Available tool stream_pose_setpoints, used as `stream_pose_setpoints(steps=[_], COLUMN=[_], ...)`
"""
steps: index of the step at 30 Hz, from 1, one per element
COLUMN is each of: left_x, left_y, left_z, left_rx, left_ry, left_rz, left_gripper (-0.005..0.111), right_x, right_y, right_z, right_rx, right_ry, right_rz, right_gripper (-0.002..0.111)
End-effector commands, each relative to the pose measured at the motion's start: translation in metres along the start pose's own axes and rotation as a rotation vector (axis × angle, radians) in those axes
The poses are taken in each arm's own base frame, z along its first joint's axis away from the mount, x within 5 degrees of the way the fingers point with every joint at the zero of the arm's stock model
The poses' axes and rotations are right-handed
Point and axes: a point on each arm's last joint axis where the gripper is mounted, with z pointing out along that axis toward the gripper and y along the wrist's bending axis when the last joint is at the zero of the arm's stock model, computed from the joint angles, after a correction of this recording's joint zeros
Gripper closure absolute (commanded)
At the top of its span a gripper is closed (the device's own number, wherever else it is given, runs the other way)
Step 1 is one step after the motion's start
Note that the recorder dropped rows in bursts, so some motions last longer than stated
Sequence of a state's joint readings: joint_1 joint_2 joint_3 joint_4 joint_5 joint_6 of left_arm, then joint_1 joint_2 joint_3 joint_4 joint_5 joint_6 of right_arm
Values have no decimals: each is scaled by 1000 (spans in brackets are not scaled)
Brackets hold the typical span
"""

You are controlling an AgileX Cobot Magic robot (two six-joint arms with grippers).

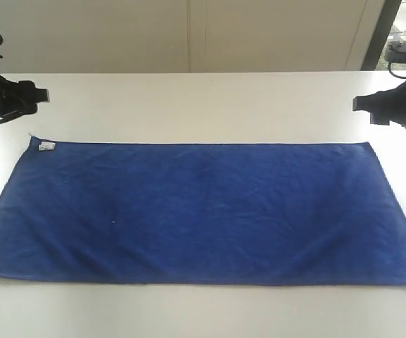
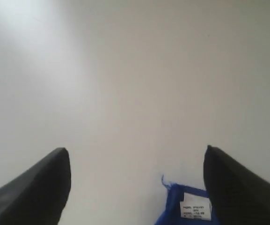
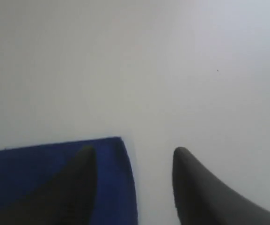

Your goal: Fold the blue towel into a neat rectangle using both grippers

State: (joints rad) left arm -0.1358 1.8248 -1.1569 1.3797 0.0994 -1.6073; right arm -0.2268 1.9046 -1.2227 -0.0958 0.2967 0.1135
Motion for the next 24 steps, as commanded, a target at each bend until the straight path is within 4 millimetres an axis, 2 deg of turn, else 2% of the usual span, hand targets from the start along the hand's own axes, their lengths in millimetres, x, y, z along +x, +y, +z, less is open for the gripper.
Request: stream_pose_setpoints(steps=[1, 5, 7, 12, 17, 20, 24], left_x=[1, 27, 43, 83, 103, 112, 117], left_y=[10, 15, 21, 35, 36, 33, 36], left_z=[-28, -51, -61, -87, -103, -105, -104], left_rx=[13, 64, 56, 42, 104, 162, 129], left_ry=[-24, 11, 40, 107, 120, 141, 157], left_rz=[23, 84, 91, 78, 36, 41, 46], left_gripper=[45, 92, 106, 106, 106, 106, 106], right_x=[9, 23, 33, 60, 82, 99, 115], right_y=[-3, -2, 0, 2, 7, 13, 17], right_z=[-24, -40, -46, -64, -82, -81, -70], right_rx=[16, 1, -17, -34, -57, -68, -68], right_ry=[78, 127, 150, 277, 345, 387, 395], right_rz=[3, 49, 86, 134, 138, 124, 111], right_gripper=[81, 106, 108, 108, 108, 108, 108])
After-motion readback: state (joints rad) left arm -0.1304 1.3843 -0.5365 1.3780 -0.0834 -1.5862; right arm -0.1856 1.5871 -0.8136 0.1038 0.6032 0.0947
